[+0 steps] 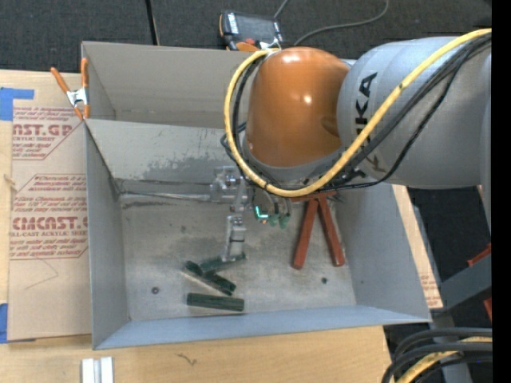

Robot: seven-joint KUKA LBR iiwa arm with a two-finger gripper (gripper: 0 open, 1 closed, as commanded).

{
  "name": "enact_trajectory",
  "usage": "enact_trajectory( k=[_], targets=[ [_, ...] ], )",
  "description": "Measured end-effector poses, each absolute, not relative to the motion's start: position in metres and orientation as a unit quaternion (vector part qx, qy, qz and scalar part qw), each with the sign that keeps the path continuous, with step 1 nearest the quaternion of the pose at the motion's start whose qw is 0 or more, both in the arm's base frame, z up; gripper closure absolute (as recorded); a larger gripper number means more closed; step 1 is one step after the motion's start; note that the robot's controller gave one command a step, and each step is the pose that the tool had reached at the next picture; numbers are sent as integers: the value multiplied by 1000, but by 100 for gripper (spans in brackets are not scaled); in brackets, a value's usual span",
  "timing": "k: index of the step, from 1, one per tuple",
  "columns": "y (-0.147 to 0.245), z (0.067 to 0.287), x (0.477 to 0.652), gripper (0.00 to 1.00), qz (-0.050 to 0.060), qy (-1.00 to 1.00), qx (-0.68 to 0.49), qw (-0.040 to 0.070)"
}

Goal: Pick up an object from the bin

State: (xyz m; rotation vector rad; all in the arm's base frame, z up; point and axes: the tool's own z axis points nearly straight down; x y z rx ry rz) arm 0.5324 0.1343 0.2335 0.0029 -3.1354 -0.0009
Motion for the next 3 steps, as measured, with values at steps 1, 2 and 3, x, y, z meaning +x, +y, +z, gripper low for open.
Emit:
enact_trajectory(
  k=[1, 2, 3],
  targets=[
    [121, 231, 587, 0, 0, -996, 87, -2],
    [118, 124, 567, 0, 0, -998, 60, 4],
    [145, 68, 522, 0, -1, -996, 93, 4]
  ],
)
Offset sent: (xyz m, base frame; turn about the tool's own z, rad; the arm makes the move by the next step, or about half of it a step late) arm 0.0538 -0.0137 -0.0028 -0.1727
